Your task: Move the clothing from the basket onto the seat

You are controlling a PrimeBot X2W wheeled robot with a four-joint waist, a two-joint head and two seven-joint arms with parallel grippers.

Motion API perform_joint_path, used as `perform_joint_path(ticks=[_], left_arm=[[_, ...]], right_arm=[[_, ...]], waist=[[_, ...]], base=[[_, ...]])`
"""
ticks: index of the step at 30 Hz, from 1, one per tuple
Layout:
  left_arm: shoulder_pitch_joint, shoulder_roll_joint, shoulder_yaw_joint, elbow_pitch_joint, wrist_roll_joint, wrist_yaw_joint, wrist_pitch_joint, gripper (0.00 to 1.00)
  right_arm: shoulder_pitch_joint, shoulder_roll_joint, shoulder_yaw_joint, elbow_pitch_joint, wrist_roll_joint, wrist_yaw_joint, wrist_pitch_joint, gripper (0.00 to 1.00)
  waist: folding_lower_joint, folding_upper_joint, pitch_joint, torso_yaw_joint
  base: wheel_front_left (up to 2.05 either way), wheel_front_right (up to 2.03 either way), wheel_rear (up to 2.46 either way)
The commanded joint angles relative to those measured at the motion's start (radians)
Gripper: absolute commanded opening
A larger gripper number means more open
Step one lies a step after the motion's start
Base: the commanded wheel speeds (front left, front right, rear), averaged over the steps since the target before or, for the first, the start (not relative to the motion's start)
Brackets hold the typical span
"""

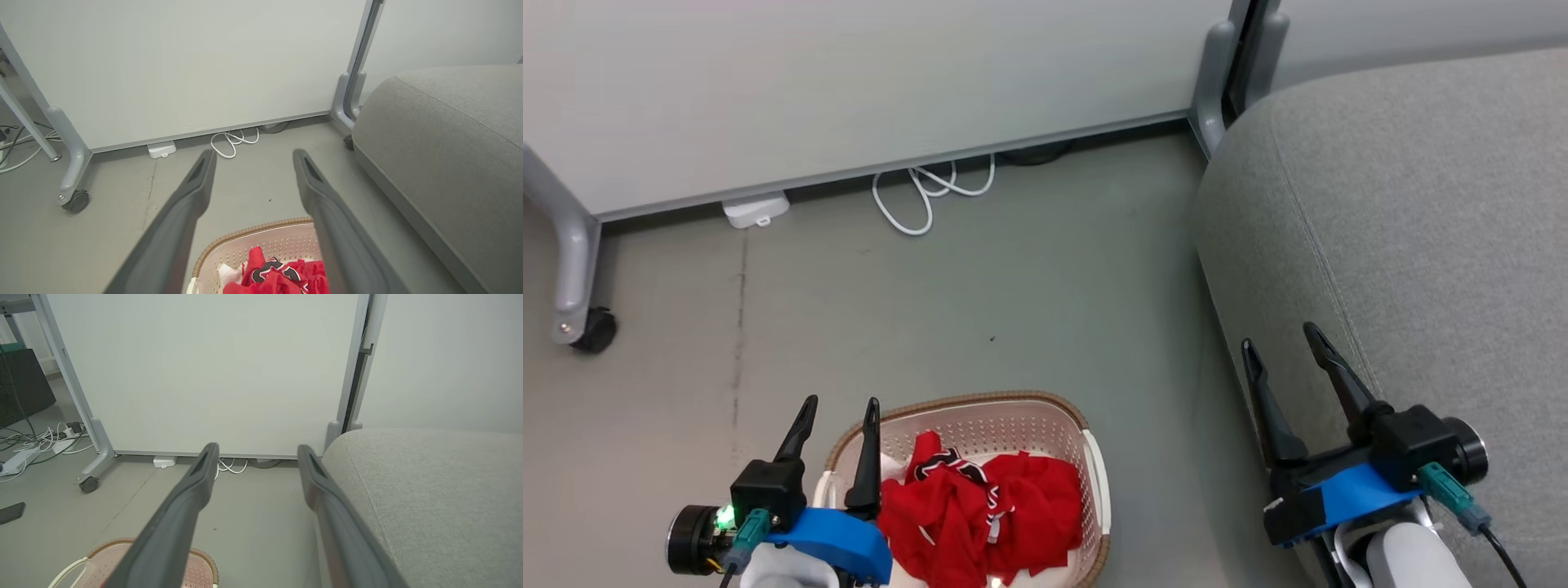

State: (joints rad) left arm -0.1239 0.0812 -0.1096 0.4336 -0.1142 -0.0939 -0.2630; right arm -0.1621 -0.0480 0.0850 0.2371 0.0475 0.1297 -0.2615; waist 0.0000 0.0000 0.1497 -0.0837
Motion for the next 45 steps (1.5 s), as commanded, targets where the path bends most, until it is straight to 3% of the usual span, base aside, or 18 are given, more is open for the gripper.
perform_joint_path(ticks=[1, 20, 39, 45], left_arm=[[-0.027, 0.010, -0.002, 0.027, -0.001, -0.004, -0.003, 1.00], [-0.251, 0.087, -0.090, 0.410, 0.042, -0.025, 0.040, 1.00], [-0.415, 0.162, -0.083, 0.634, 0.047, 0.086, 0.060, 1.00], [-0.463, 0.173, -0.089, 0.672, 0.039, 0.085, 0.084, 1.00]], right_arm=[[-0.022, -0.004, 0.015, -0.008, 0.011, 0.002, -0.006, 1.00], [-0.131, -0.003, 0.092, -0.067, 0.088, 0.001, -0.006, 1.00], [-0.185, -0.003, 0.106, -0.108, 0.141, 0.001, -0.006, 1.00], [-0.198, -0.003, 0.118, -0.110, 0.153, 0.001, -0.006, 1.00]], waist=[[0.0000, 0.0000, 0.057, -0.047], [0.0000, 0.0000, 0.357, -0.206], [0.0000, 0.0000, 0.533, -0.247], [0.0000, 0.0000, 0.568, -0.252]], base=[[0.00, 0.00, 0.00], [0.00, 0.00, 0.00], [0.00, 0.00, 0.00], [0.00, 0.00, 0.00]])
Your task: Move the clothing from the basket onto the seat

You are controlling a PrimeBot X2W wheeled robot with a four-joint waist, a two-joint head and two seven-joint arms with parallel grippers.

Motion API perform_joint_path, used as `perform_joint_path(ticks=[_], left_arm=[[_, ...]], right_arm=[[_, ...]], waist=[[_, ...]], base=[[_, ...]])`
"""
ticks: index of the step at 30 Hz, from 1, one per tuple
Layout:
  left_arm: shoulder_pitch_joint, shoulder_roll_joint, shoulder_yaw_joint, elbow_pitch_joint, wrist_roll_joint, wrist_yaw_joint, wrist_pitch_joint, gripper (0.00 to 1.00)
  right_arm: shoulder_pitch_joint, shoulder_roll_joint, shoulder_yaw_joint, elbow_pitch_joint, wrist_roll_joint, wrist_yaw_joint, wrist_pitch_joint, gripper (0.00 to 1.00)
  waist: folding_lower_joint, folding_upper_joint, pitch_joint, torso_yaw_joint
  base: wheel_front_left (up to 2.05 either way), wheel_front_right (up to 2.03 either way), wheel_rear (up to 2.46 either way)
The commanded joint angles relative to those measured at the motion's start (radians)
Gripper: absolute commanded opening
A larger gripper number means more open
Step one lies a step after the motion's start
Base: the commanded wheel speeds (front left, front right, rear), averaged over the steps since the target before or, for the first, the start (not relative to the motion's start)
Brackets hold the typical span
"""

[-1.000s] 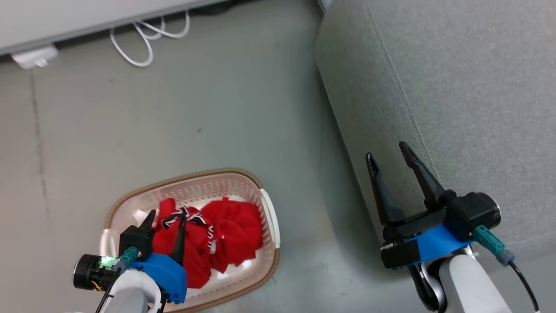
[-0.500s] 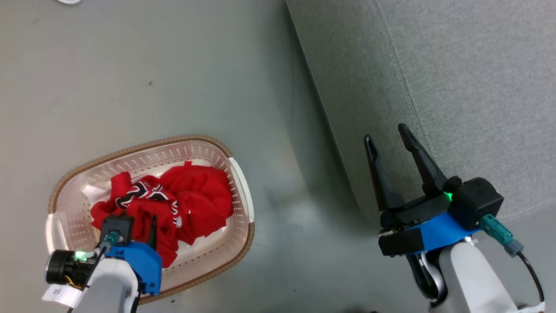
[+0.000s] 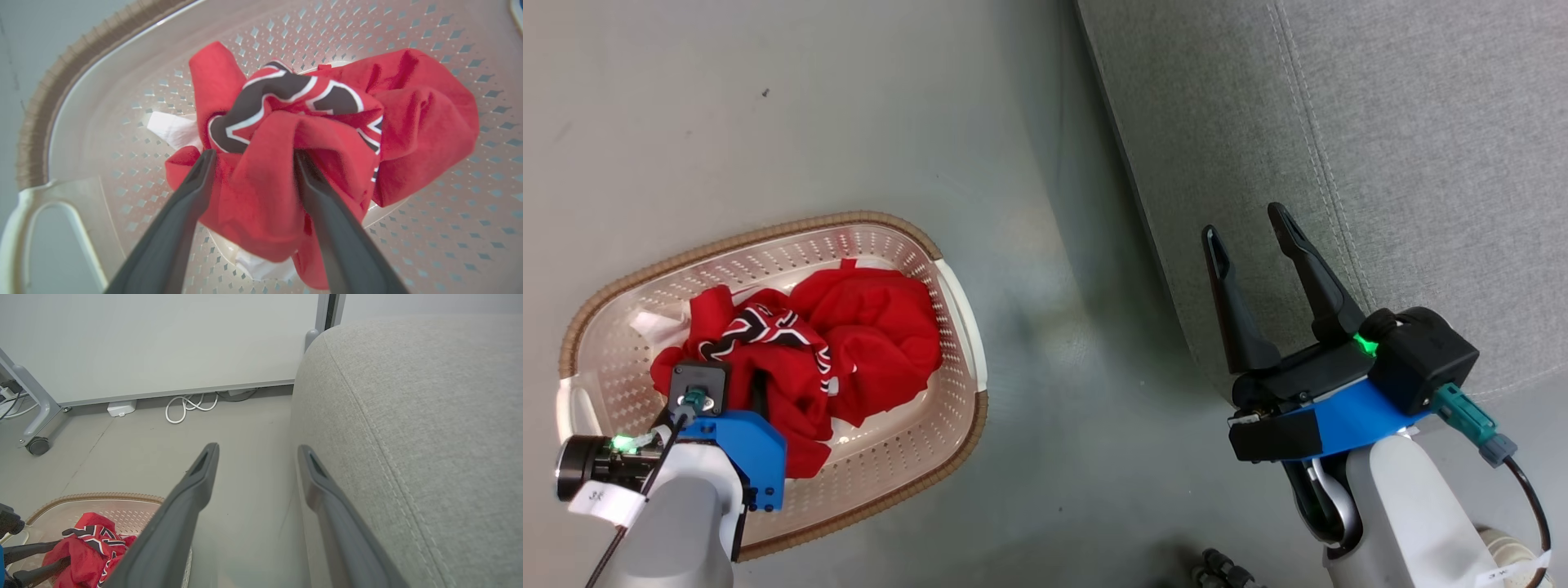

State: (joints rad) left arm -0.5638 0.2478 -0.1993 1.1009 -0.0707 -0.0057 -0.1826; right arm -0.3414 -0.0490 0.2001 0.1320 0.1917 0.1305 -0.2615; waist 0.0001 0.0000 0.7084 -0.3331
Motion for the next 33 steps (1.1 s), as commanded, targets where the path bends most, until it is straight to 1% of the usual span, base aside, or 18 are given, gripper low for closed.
perform_joint_path(ticks=[1, 12, 15, 19, 20, 21, 22, 23, 33], left_arm=[[-0.030, 0.008, -0.001, 0.011, -0.006, -0.008, 0.009, 1.00], [-0.077, 0.013, -0.022, 0.050, -0.007, -0.001, 0.025, 1.00], [-0.086, 0.010, -0.025, 0.064, -0.014, -0.006, 0.032, 1.00], [-0.095, 0.006, -0.030, 0.075, -0.018, -0.001, 0.031, 1.00], [-0.096, 0.003, -0.030, 0.080, -0.021, -0.001, 0.034, 0.98], [-0.098, 0.000, -0.031, 0.083, -0.024, -0.002, 0.038, 0.72], [-0.100, -0.001, -0.032, 0.087, -0.025, -0.002, 0.037, 0.33], [-0.102, -0.003, -0.033, 0.089, -0.027, -0.003, 0.038, 0.00], [-0.103, -0.019, -0.032, 0.113, -0.060, -0.020, 0.027, 0.00]], right_arm=[[-0.022, -0.002, 0.005, -0.007, 0.010, 0.000, -0.006, 1.00], [-0.034, -0.002, 0.020, -0.018, 0.030, 0.000, -0.006, 1.00], [-0.035, -0.002, 0.024, -0.017, 0.032, 0.000, -0.006, 1.00], [-0.042, -0.002, 0.029, -0.015, 0.040, 0.000, -0.006, 1.00], [-0.043, -0.002, 0.030, -0.014, 0.040, 0.000, -0.006, 1.00], [-0.044, -0.002, 0.031, -0.013, 0.040, 0.000, -0.006, 1.00], [-0.045, -0.002, 0.031, -0.012, 0.040, 0.000, -0.006, 1.00], [-0.046, -0.002, 0.030, -0.011, 0.040, 0.000, -0.006, 1.00], [-0.048, -0.002, 0.028, -0.007, 0.039, 0.000, -0.006, 1.00]], waist=[[-0.0001, 0.0000, 0.015, -0.005], [-0.0001, 0.0000, 0.069, -0.030], [-0.0001, 0.0000, 0.076, -0.034], [-0.0001, 0.0000, 0.078, -0.036], [-0.0001, 0.0000, 0.077, -0.036], [-0.0001, 0.0000, 0.076, -0.036], [-0.0001, 0.0000, 0.075, -0.036], [-0.0001, 0.0000, 0.074, -0.035], [-0.0001, 0.0000, 0.058, -0.025]], base=[[0.00, 0.00, 0.00], [0.00, 0.00, 0.00], [0.00, 0.00, 0.00], [0.00, 0.00, 0.00], [0.00, 0.00, 0.00], [0.00, 0.00, 0.00], [0.00, 0.00, 0.00], [0.00, 0.00, 0.00], [0.00, 0.00, 0.00]])
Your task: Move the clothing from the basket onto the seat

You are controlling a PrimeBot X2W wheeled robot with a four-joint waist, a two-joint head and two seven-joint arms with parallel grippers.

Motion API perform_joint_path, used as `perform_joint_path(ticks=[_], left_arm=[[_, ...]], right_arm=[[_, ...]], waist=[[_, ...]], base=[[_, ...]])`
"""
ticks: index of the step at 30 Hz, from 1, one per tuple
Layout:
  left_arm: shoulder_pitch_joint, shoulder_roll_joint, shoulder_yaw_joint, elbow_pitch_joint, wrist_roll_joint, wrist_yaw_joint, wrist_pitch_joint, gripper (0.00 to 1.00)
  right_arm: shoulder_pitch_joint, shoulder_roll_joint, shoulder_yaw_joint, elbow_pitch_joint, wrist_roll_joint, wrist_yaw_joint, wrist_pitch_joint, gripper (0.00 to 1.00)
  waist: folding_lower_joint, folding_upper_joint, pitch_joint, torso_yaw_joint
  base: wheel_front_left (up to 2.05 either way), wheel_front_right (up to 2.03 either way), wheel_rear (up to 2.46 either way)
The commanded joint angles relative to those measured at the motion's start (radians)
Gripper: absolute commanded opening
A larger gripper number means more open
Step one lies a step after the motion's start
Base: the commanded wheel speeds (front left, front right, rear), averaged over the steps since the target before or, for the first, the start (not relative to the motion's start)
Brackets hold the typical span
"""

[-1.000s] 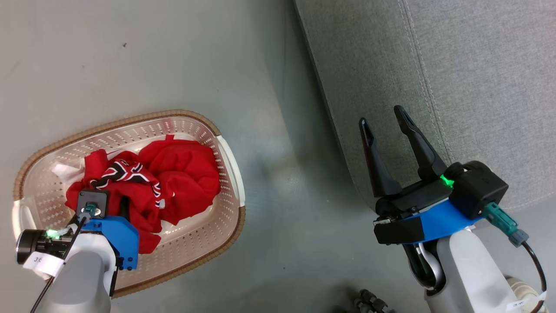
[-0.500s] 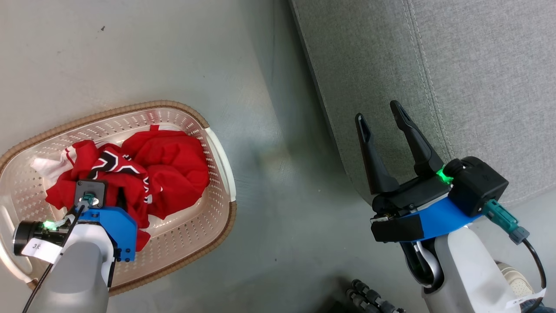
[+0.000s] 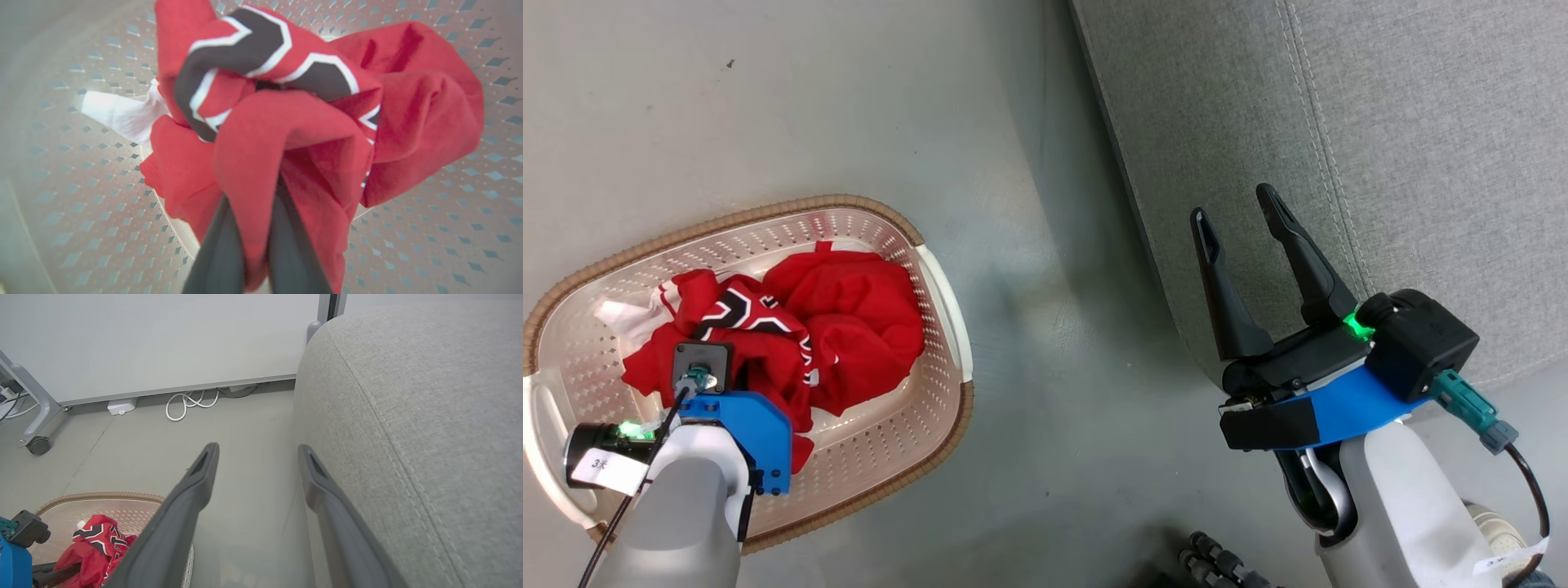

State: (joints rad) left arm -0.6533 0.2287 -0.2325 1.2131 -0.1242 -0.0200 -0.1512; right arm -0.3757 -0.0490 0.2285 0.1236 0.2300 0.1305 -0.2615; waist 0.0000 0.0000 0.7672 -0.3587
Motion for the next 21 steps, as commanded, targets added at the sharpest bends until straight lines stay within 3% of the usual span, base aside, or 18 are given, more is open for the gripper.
perform_joint_path(ticks=[1, 10, 21], left_arm=[[-0.013, -0.002, 0.000, 0.002, -0.008, -0.005, -0.007, 0.00], [0.009, -0.031, -0.007, 0.022, -0.032, -0.021, -0.021, 0.00], [0.074, -0.098, -0.041, 0.047, -0.042, -0.053, -0.039, 0.00]], right_arm=[[-0.013, -0.002, -0.001, 0.003, 0.000, 0.000, -0.006, 1.00], [-0.008, -0.003, -0.001, 0.018, -0.019, 0.000, -0.006, 1.00], [0.048, -0.003, -0.022, 0.068, -0.071, 0.000, -0.006, 1.00]], waist=[[0.0000, 0.0000, -0.003, 0.002], [0.0000, 0.0000, -0.059, 0.016], [0.0000, 0.0000, -0.263, 0.076]], base=[[0.00, 0.00, 0.00], [0.00, 0.00, 0.00], [0.00, 0.00, 0.00]])
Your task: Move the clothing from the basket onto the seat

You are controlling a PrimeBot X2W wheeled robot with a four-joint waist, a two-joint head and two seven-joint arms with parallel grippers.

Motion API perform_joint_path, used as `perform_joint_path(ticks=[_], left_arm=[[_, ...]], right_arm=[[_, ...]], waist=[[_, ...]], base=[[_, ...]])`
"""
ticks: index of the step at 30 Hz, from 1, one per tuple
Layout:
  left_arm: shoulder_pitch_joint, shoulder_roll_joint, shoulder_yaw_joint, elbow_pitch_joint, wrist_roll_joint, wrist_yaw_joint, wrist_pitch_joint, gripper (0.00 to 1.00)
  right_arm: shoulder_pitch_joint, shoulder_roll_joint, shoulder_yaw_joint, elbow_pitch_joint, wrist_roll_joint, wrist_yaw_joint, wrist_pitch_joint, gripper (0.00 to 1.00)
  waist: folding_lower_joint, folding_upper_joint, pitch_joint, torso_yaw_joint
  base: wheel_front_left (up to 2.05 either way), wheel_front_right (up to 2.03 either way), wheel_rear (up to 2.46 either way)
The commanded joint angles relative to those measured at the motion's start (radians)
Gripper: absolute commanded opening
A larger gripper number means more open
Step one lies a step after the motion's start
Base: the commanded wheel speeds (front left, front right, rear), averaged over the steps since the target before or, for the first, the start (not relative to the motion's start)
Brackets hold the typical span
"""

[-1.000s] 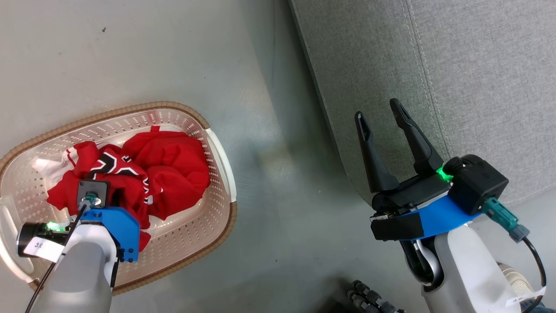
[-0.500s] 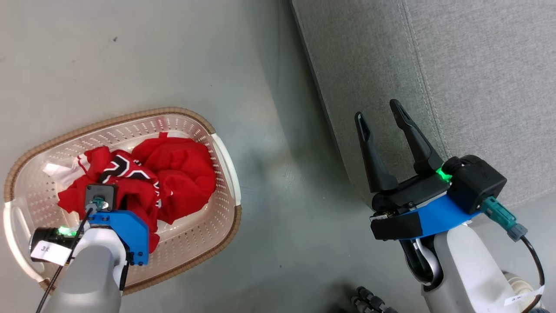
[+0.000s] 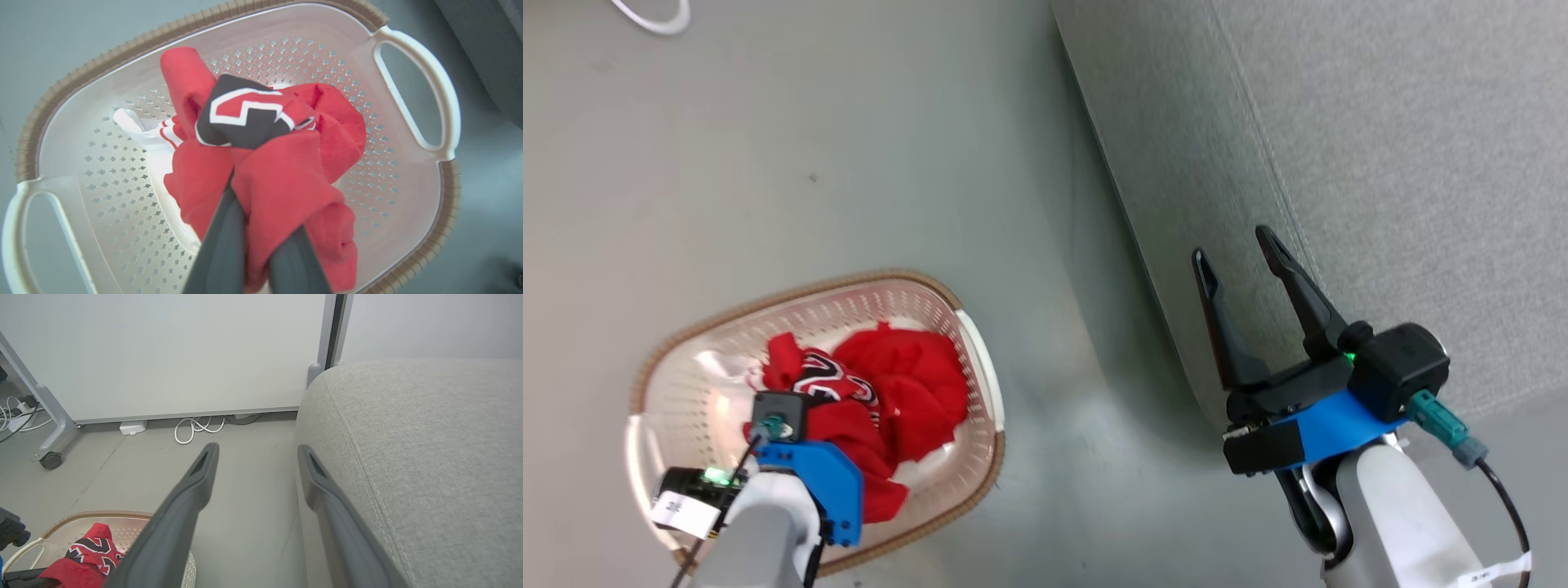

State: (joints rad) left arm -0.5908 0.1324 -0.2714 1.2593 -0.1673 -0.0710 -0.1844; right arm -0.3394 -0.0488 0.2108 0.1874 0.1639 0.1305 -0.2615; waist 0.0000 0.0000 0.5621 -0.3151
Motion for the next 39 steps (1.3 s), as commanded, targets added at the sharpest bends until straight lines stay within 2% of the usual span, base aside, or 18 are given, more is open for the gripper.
perform_joint_path(ticks=[1, 9, 16, 27, 39], left_arm=[[0.018, -0.009, -0.008, 0.002, 0.001, -0.008, -0.010, 0.00], [0.062, -0.064, -0.046, -0.002, -0.020, -0.044, -0.042, 0.00], [0.087, -0.081, -0.110, -0.032, -0.046, -0.060, -0.055, 0.00], [0.091, -0.081, -0.339, -0.287, -0.259, -0.059, -0.033, 0.00], [-0.033, -0.082, -0.507, -0.465, -0.380, -0.060, 0.033, 0.00]], right_arm=[[0.020, -0.003, -0.007, 0.009, -0.012, 0.000, -0.006, 1.00], [0.074, -0.003, -0.020, 0.048, -0.049, 0.000, -0.006, 1.00], [0.125, -0.003, -0.033, 0.079, -0.072, 0.000, -0.005, 1.00], [0.175, -0.003, -0.043, 0.105, -0.085, 0.000, -0.005, 1.00], [0.205, -0.003, -0.044, 0.101, -0.094, 0.000, 0.012, 1.00]], waist=[[0.0000, 0.0000, -0.079, 0.041], [0.0000, 0.0000, -0.252, 0.107], [0.0000, 0.0000, -0.372, 0.151], [0.0000, 0.0000, -0.483, 0.194], [0.0000, 0.0000, -0.539, 0.219]], base=[[0.00, 0.00, 0.00], [0.00, 0.00, 0.00], [0.00, 0.00, 0.00], [0.00, 0.00, 0.00], [0.00, 0.00, 0.00]])
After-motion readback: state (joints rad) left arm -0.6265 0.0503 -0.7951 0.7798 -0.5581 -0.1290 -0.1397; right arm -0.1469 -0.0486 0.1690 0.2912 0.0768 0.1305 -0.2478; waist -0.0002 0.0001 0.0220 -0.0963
